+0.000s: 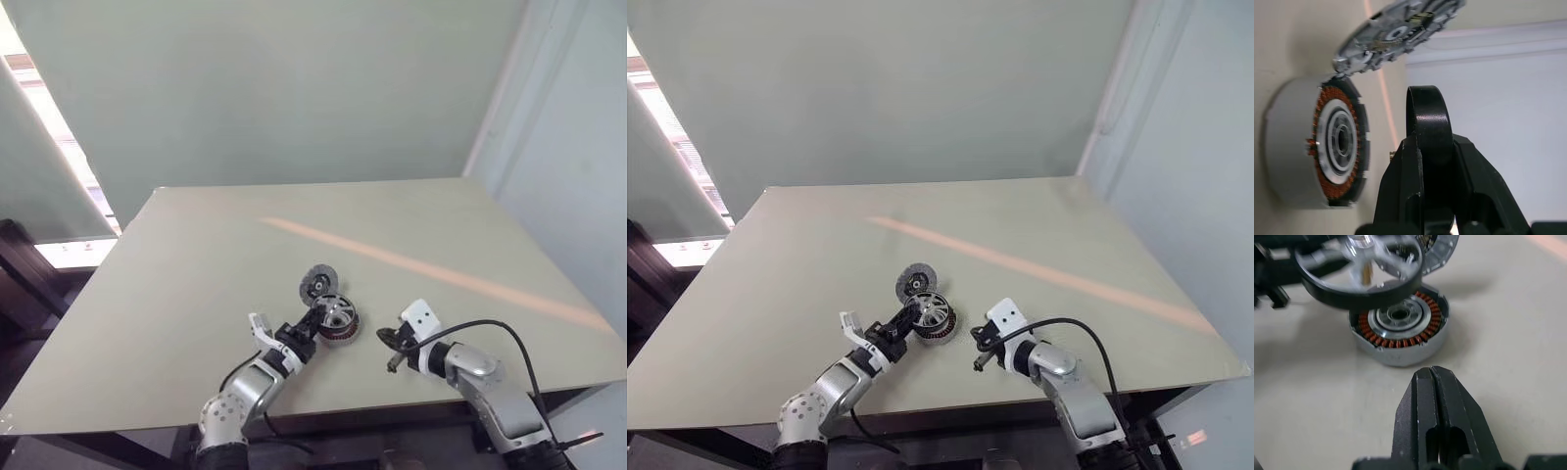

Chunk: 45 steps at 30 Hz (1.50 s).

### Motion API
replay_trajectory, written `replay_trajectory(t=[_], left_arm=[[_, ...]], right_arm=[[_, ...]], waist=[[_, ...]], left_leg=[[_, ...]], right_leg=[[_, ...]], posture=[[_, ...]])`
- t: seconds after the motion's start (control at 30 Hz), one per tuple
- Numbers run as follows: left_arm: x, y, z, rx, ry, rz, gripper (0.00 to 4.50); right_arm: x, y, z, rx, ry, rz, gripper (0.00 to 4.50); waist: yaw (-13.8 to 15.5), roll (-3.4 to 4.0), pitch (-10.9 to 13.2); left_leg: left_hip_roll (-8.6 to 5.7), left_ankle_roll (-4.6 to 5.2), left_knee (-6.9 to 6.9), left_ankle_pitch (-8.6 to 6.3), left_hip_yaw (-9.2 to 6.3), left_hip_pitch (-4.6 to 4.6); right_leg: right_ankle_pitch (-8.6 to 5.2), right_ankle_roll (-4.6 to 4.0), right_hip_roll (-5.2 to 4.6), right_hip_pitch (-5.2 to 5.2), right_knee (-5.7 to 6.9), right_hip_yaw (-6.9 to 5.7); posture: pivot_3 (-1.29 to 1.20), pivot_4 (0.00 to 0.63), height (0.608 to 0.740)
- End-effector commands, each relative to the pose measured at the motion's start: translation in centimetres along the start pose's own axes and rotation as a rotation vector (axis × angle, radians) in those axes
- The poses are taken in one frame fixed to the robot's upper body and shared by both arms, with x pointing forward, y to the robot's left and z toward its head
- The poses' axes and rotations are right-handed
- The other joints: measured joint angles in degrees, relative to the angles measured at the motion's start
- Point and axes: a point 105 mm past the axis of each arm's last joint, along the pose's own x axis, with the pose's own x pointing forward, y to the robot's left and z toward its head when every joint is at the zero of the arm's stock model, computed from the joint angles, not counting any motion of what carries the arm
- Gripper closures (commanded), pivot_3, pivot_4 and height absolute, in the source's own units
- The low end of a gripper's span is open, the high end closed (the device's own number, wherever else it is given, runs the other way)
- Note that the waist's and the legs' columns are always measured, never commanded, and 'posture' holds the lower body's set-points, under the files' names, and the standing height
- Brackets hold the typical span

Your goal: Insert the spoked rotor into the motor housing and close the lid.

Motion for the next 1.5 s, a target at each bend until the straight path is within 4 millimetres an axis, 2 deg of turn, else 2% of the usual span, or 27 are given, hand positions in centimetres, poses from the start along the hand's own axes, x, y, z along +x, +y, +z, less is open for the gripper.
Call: replay_trajectory(t=[0.03, 0.37, 0.77, 1.0, 1.17, 1.2, 1.5], left_arm=[[1.2, -0.5, 0.1, 0.000, -0.012, -0.029, 4.13], [2.7, 0.7, -1.1, -0.005, 0.036, 0.002, 4.13], [2.7, 2.2, -1.1, 0.026, 0.055, 0.090, 4.13], [2.9, 2.8, -1.0, 0.059, 0.039, 0.148, 1.79], [2.9, 2.5, -0.9, 0.079, 0.043, 0.157, 0.16], [2.9, 2.2, -0.9, 0.088, 0.045, 0.152, 0.05], [2.4, -1.8, -0.5, 0.292, 0.130, 0.169, 0.05]], right_arm=[[-0.6, -0.3, 1.5, -0.022, -0.049, -0.021, 4.50], [-0.9, -0.4, 1.5, -0.026, -0.043, -0.032, 4.50], [-1.0, -0.5, 1.5, -0.024, -0.040, -0.040, 4.50], [-0.8, -0.3, 1.5, -0.019, -0.044, -0.039, 4.50], [-0.7, -0.3, 1.5, -0.017, -0.046, -0.038, 4.50], [-0.7, -0.3, 1.5, -0.017, -0.046, -0.039, 4.50], [-0.4, -0.4, 1.3, -0.010, -0.045, -0.038, 4.50]], waist=[[0.01, 0.00, 0.00], [0.02, -0.01, 0.01], [0.02, -0.01, 0.01], [0.08, -0.01, -0.01], [0.06, 0.00, -0.03], [0.05, -0.01, -0.03], [0.02, -0.05, -0.01]], left_leg=[[0.00, 0.00, 0.00, 0.00, 0.00, 0.00], [0.00, 0.00, 0.01, 0.00, 0.00, -0.01], [0.00, 0.00, 0.01, 0.00, -0.01, 0.00], [-0.01, 0.00, 0.07, 0.00, -0.03, 0.06], [-0.01, 0.00, 0.08, 0.00, -0.04, 0.18], [-0.01, 0.00, 0.08, 0.00, -0.04, 0.22], [0.00, 0.00, -0.11, 0.00, -0.02, 0.10]], right_leg=[[0.00, 0.00, 0.00, 0.00, 0.00, 0.00], [0.00, 0.00, 0.00, 0.01, 0.00, 0.00], [0.00, 0.00, 0.00, 0.03, 0.00, 0.00], [0.00, 0.01, 0.00, 0.15, 0.00, -0.01], [0.00, 0.01, 0.00, 0.18, 0.00, -0.01], [0.00, 0.01, 0.00, 0.19, 0.00, -0.01], [0.00, 0.02, 0.00, 0.09, 0.01, 0.02]], posture=[[0.00, 0.000, 0.740], [0.00, 0.000, 0.740], [0.00, 0.000, 0.740], [0.00, 0.000, 0.740], [0.00, 0.000, 0.740], [0.00, 0.000, 0.740], [0.00, 0.000, 0.740]])
